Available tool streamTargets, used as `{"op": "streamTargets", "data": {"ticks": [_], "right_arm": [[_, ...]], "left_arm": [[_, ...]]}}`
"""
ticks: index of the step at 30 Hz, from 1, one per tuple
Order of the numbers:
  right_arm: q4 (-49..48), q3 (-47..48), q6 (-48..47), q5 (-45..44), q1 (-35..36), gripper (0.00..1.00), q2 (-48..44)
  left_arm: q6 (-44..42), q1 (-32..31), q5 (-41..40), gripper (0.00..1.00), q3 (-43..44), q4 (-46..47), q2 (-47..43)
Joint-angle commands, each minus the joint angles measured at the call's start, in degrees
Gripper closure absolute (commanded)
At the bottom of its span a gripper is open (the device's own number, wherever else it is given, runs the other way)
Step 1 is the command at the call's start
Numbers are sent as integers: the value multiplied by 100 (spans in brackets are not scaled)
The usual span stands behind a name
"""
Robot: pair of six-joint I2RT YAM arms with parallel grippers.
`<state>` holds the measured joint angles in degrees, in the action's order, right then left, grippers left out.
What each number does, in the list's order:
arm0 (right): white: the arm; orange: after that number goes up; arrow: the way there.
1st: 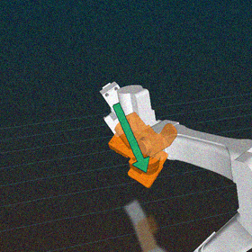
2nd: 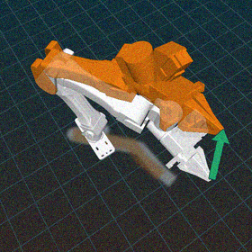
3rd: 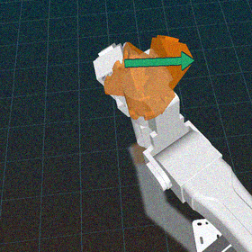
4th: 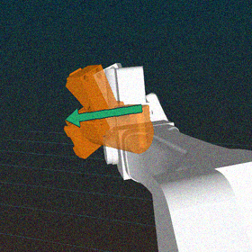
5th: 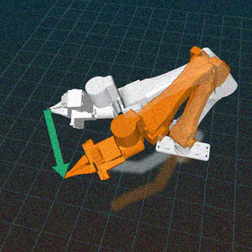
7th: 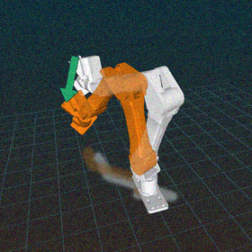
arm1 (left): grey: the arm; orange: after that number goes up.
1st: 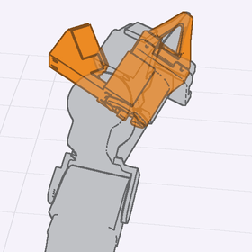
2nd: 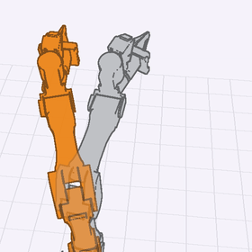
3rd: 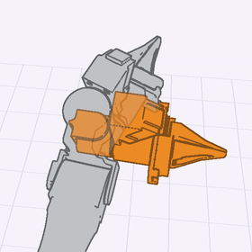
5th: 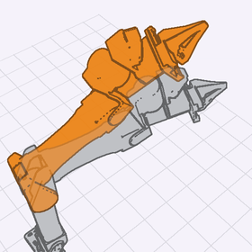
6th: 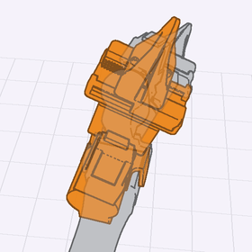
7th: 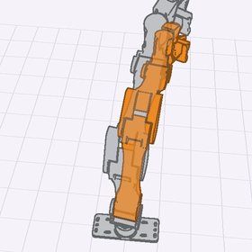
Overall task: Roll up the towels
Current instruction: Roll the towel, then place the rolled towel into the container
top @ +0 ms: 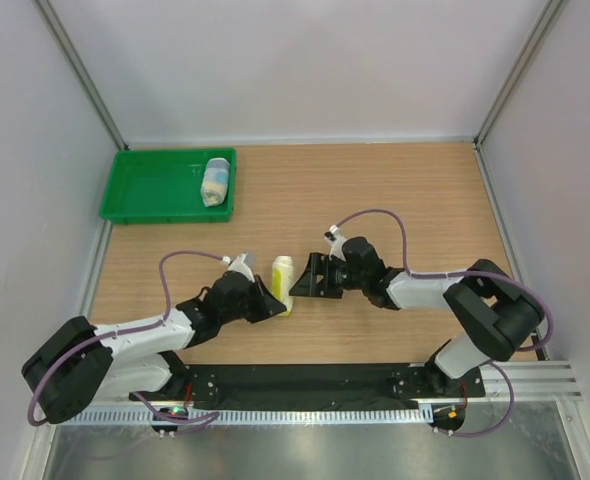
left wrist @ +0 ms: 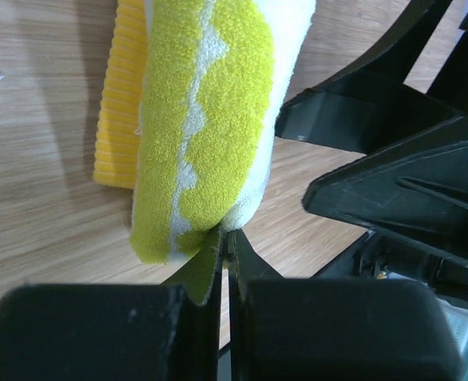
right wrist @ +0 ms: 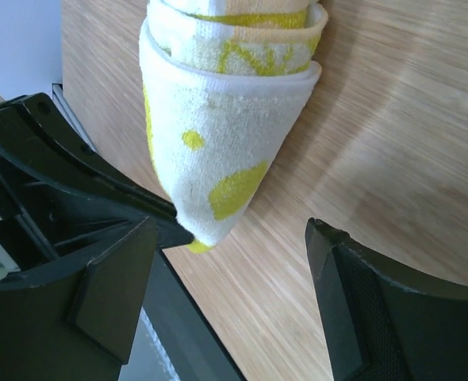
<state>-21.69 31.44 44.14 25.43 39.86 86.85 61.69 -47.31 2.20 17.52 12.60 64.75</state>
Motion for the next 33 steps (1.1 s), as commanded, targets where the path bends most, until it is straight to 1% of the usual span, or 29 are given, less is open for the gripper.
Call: {"op": "streamTargets", "data": {"ticks": [1, 5, 9, 11, 13, 15, 16, 17, 19, 20, 22, 23, 24, 25, 26, 27, 28, 29, 30, 31, 32, 33], "right_arm": [[-1029, 64, 130, -3, 93, 17, 305], [-1556, 134, 244, 137, 93, 17, 771], [-2048, 187, 455, 234, 110, 18, 1280], [-2303, 187, 560, 252, 110, 18, 1396], [-2383, 222, 596, 252, 136, 20, 1519], [-2410, 231, 604, 252, 154, 23, 1563], [-2427, 231, 596, 243, 189, 25, 1598], [-2445, 222, 587, 226, 207, 31, 1607], [-2471, 231, 569, 156, 242, 34, 1677], [-2489, 240, 578, 129, 251, 38, 1695], [-2541, 231, 631, 42, 251, 48, 1713], [-2585, 231, 640, -3, 242, 58, 1713], [-2577, 248, 648, -29, 251, 63, 1695], [-2551, 257, 640, -82, 242, 70, 1660], [-2533, 257, 614, -108, 251, 72, 1547], [-2481, 266, 596, -143, 242, 73, 1467], [-2289, 275, 491, -170, 233, 75, 1371], [-2174, 292, 429, -196, 233, 76, 1205], [-2077, 327, 377, -196, 198, 76, 1116], [-1902, 354, 298, -179, 181, 76, 1054], [-1813, 389, 271, -109, 163, 76, 993], [-1760, 415, 244, -82, 128, 76, 870]], "left_arm": [[185, 117, 554, 100, -73, 23, 2], [238, 187, 685, 100, -170, 225, 151], [317, 310, 896, 100, -266, 646, 406], [378, 354, 1062, 100, -310, 796, 599], [431, 398, 1134, 100, -328, 981, 766], [510, 415, 1239, 100, -354, 1139, 837], [528, 459, 1274, 100, -354, 1252, 863], [537, 468, 1361, 100, -346, 1297, 890], [537, 494, 1380, 100, -319, 1333, 899], [537, 503, 1371, 100, -302, 1333, 882], [484, 503, 1310, 100, -240, 1219, 829], [423, 503, 1301, 99, -223, 1062, 776], [266, 503, 1283, 95, -144, 956, 732], [160, 503, 1283, 89, -83, 816, 688], [63, 503, 1248, 83, -38, 510, 592], [-146, 503, 1213, 68, 58, 350, 374], [-236, 503, 1161, 59, 111, 131, 206], [-332, 503, 1117, 51, 181, -289, 22], [-438, 503, 1055, 37, 251, -580, -398], [-630, 503, 855, 27, 435, -862, -611], [-728, 503, 757, 21, 506, -1099, -804], [-807, 512, 634, 14, 577, -1537, -1024]]}}
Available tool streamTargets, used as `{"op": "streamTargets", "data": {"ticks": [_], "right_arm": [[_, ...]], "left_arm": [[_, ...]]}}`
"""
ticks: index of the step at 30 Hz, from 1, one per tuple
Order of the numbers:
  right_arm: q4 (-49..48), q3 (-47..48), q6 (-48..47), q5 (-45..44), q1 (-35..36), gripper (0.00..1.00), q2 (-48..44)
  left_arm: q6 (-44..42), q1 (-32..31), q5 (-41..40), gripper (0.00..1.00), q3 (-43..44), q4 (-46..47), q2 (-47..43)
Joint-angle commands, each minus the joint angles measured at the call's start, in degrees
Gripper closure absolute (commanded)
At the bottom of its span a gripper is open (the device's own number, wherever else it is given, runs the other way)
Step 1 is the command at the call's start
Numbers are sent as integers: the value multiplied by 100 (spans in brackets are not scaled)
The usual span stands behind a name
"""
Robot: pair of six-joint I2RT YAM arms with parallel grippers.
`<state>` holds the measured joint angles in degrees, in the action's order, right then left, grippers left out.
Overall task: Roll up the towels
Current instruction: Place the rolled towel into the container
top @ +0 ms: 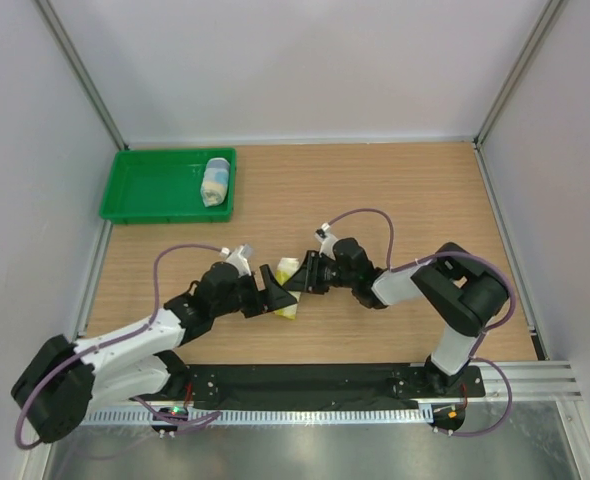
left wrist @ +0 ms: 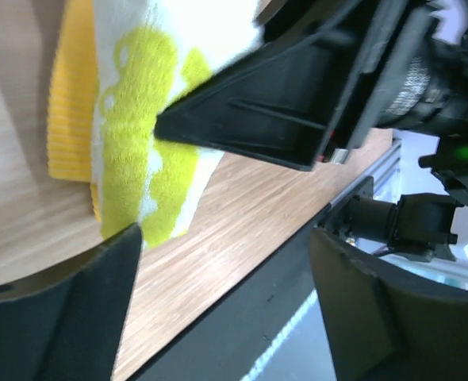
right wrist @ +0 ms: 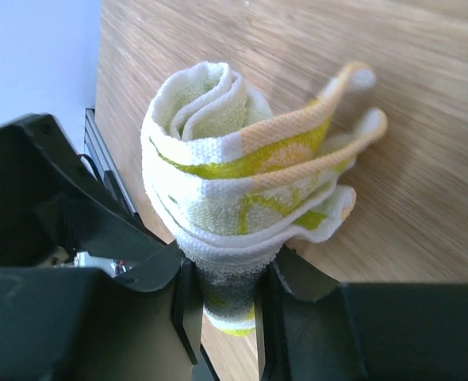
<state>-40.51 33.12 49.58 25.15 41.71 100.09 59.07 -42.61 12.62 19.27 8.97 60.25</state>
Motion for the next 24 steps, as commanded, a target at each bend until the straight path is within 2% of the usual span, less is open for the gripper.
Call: {"op": "streamTargets", "data": {"ticks": [1, 5, 17, 21, 24], "right_arm": [[201, 256, -309, -19, -67, 77, -508], [360, 317, -222, 192, -58, 77, -772], [676, 511, 218, 1176, -67, 77, -2107], [545, 686, 534, 1554, -41, 77, -2152], [89, 687, 824, 1783, -49, 77, -2135]], "left_arm": [[-711, 42, -592, 12, 550, -1344, -889], [-1045, 42, -840, 7, 797, -1793, -1331], [-1627, 51, -814, 8, 860, -1548, -1498], [-1583, 51, -709, 8, 789, -1337, -1586], [-1556, 51, -603, 8, 684, -1091, -1683]]}}
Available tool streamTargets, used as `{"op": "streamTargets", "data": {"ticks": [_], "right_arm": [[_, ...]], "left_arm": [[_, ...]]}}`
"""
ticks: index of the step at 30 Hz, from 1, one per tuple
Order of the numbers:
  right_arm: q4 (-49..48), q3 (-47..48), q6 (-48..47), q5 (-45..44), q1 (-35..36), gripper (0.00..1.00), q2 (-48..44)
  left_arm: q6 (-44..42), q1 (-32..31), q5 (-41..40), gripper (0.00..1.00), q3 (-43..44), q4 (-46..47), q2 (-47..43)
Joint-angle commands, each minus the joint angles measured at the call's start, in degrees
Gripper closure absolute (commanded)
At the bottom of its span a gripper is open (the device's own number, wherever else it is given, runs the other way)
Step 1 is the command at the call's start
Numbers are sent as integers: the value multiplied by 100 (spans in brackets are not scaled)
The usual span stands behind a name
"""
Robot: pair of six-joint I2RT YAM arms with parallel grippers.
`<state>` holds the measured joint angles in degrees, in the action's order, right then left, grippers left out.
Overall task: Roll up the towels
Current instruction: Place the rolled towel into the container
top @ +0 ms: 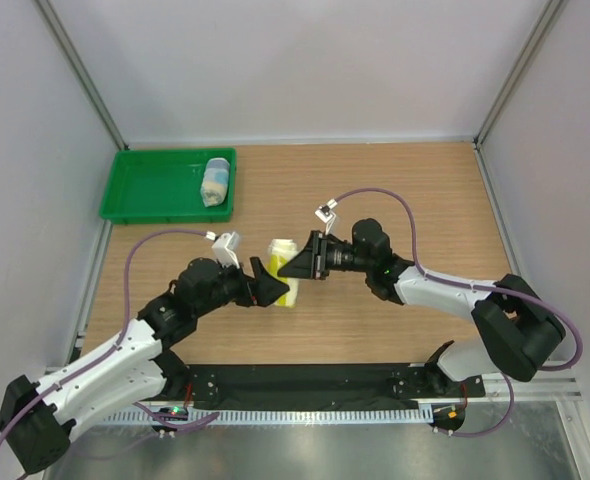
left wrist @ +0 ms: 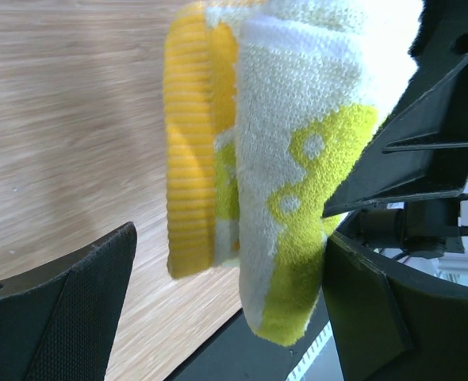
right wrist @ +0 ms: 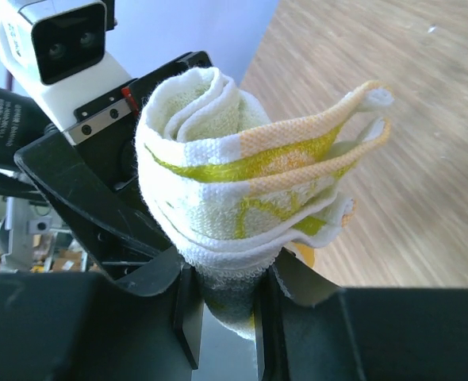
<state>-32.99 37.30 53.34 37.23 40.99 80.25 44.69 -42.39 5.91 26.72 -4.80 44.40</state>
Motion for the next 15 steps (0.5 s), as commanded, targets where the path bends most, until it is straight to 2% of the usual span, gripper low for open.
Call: {"op": "streamTargets", "data": {"ticks": [1, 4, 7, 10, 14, 15], "right_arm": [[-804, 287, 553, 679, 32, 77, -89], [-1603, 287, 1116, 1031, 23, 77, 175], [-2307, 225, 1617, 1163, 32, 77, 333], [-2834, 190, 2039, 1181, 32, 76, 482], [-2906, 199, 2102, 1146, 32, 76, 527], [-2662, 208, 1927, 1137, 23, 76, 510]], "left_arm": [[-101, 29, 172, 8, -96, 365, -142], [-66, 29, 226, 9, -141, 453, -318], [-65, 38, 174, 20, -115, 375, -441], [-92, 38, 138, 35, -88, 199, -520], [-100, 55, 86, 72, -71, -38, -652], [-109, 47, -36, 76, -27, -152, -687]]}}
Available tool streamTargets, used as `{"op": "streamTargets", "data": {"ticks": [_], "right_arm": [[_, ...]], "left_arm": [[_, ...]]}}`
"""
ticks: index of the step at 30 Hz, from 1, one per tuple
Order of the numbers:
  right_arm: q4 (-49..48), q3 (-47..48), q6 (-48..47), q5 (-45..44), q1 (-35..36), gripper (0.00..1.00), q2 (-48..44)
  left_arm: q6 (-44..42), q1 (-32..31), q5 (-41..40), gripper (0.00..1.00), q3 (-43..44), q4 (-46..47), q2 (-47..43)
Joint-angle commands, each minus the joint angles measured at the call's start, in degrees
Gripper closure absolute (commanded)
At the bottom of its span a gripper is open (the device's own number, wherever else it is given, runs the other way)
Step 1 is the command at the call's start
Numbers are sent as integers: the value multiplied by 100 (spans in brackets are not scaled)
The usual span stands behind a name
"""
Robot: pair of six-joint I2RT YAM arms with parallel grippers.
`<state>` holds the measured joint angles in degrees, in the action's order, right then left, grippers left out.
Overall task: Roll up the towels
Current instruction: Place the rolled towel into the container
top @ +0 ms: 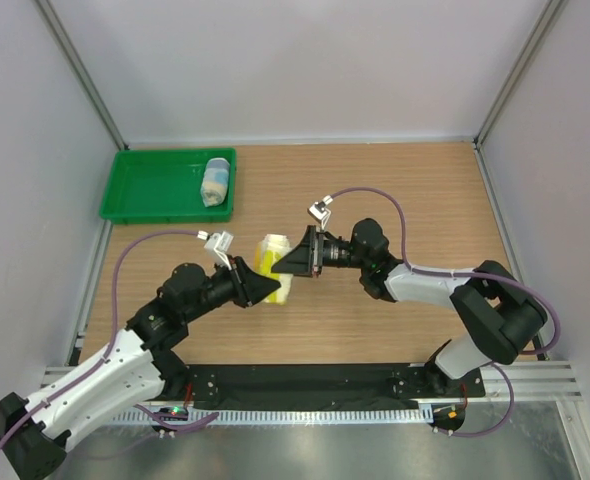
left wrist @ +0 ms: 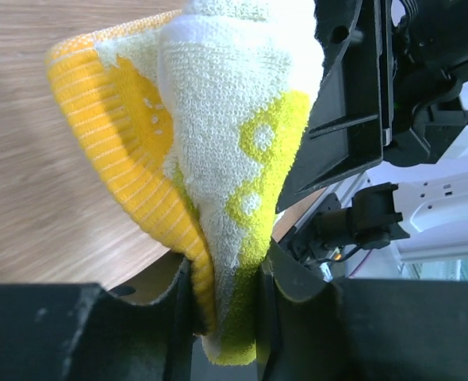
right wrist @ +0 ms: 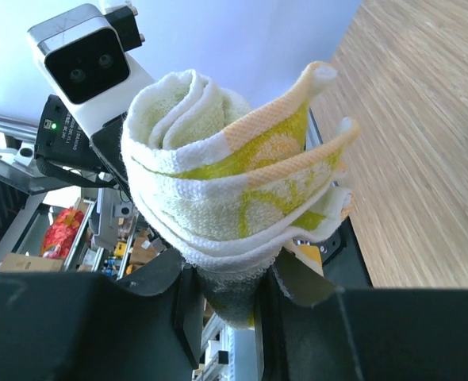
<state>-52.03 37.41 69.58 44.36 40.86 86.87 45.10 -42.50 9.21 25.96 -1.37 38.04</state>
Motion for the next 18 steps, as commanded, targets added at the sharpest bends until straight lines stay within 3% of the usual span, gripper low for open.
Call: {"op": "streamTargets", "data": {"ticks": [1, 3, 4, 5, 6, 7, 9, 12, 13, 18], "right_arm": [[-625, 197, 215, 390, 45, 76, -179], [-118, 205, -153, 346, 27, 76, -267], [121, 232, -312, 319, 18, 76, -285], [314, 258, -418, 232, 18, 68, -319], [682, 276, -515, 196, 1, 64, -337], [877, 311, -646, 144, -17, 59, -372], [1237, 425, -971, -40, -87, 38, -530], [2755, 722, -1657, -766, -236, 27, -723], [3517, 776, -1780, -945, -402, 26, -820], [4139, 443, -1861, -1456, -790, 26, -1084]], "left_arm": [[-168, 58, -420, 78, 85, -583, -95], [-230, 58, -665, 80, 207, -882, -165], [-265, 58, -736, 86, 269, -996, -166], [-300, 66, -806, 97, 313, -1232, -148], [-344, 75, -877, 99, 383, -1321, -139], [-362, 67, -877, 99, 471, -1401, -139], [-397, 93, -1018, 99, 524, -1445, -139], [-484, 145, -983, 99, 717, -1515, -87], [-520, 215, -991, 99, 805, -1594, -34], [-792, 864, -562, 99, 1429, -1744, 352]]}}
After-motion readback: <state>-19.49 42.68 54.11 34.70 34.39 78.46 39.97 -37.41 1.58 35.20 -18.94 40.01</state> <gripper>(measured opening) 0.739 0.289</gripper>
